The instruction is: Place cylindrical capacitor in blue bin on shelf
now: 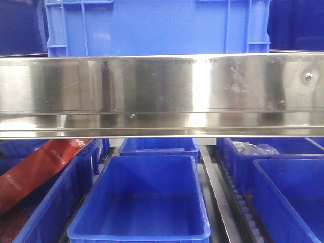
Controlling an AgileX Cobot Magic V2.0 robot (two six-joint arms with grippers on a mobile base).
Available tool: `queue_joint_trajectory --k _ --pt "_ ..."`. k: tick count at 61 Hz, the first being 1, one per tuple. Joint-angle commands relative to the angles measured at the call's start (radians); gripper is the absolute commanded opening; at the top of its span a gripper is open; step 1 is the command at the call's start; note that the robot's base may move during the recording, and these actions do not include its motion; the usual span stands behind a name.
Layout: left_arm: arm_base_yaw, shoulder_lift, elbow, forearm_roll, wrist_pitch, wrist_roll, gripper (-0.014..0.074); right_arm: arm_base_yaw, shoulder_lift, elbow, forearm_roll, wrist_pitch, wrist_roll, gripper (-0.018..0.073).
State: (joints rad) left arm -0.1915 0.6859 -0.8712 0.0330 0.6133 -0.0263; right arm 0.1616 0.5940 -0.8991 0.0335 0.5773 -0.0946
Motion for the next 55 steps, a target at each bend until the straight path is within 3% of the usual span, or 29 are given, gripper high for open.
queue_joint_trajectory --k 1,11,38,55 --pt "-0.006 0.008 -0.014 -0.007 -0.06 0.004 -0.0111 0.0 0.001 -0.006 -0.006 -0.031 -0.003 -0.0162" --pt "-0.03 0.138 -0.186 -0.042 0.004 0.158 -0.0111 0.0 0.001 -0.006 -0.006 -0.031 -0.003 -0.0162" --pt "-0.337 0.703 -0.806 -0.054 0.011 0.158 -0.0111 0.0 0.001 -0.006 -0.006 -0.031 -0.003 -0.0162" --pt "-0.368 1.008 -0.998 -0.054 0.006 0.158 -0.0111 0.0 0.001 -0.006 -0.006 -0.031 -0.003 -0.0162"
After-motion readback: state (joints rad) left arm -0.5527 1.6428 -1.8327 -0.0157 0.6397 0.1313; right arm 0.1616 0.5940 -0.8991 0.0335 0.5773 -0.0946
